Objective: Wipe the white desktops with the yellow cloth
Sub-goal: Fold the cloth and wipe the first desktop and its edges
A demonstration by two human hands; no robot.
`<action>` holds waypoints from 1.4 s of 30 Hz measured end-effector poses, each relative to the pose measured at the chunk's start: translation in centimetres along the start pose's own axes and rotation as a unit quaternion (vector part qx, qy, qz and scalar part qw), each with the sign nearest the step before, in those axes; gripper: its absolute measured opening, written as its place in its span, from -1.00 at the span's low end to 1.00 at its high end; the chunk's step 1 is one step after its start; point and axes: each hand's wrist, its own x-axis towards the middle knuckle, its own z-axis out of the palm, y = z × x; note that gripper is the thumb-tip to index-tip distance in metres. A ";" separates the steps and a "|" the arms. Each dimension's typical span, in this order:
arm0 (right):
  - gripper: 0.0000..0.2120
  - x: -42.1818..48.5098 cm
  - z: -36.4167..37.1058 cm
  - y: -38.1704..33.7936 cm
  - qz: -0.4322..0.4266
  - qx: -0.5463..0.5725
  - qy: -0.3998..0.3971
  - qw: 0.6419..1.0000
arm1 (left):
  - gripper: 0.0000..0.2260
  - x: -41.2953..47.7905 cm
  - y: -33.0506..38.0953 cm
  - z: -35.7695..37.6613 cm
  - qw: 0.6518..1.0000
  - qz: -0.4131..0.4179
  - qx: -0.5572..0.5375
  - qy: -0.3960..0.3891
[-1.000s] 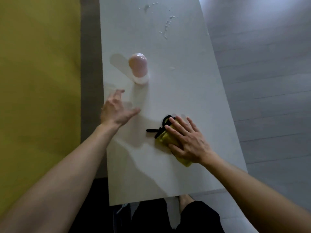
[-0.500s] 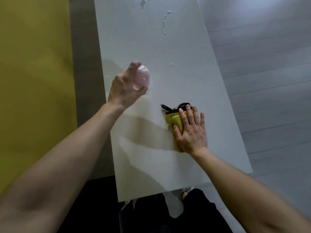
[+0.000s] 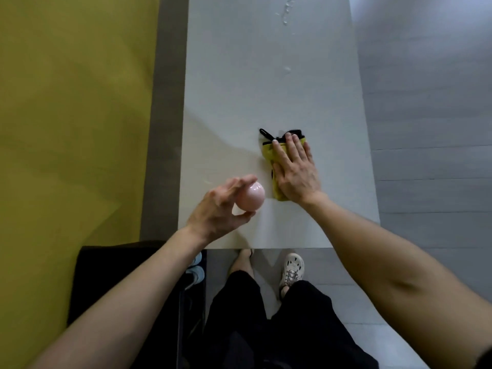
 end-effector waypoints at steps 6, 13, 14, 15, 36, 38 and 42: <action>-0.26 0.1 -0.8 -0.8 0.027 -0.030 -0.044 0.998 | 0.09 1.1 -0.9 -2.5 0.979 -0.129 0.005 -0.156; -0.31 0.5 -1.9 0.6 0.006 -0.050 -0.051 0.997 | 0.13 12.3 -6.1 -5.6 0.950 -0.186 0.176 -0.178; -0.32 1.0 -2.3 2.2 0.009 -0.058 -0.047 0.997 | 0.19 14.2 -6.9 -5.4 0.946 -0.199 0.180 -0.181; -0.31 1.8 -2.9 4.3 0.033 -0.068 -0.037 0.996 | 0.26 15.8 -7.7 -5.3 0.941 -0.212 0.187 -0.188; -0.27 11.3 -4.8 11.0 0.302 -0.037 0.020 0.952 | 0.35 17.9 -9.8 -4.8 0.919 -0.197 0.249 -0.232; -0.31 10.0 -3.6 6.3 0.151 -0.038 0.022 0.987 | 0.36 17.9 -9.5 -4.9 0.919 -0.195 0.248 -0.236; -0.36 7.9 -3.2 4.1 -0.181 -0.005 -0.076 0.981 | 0.40 18.2 -8.6 -4.8 0.909 -0.209 0.258 -0.251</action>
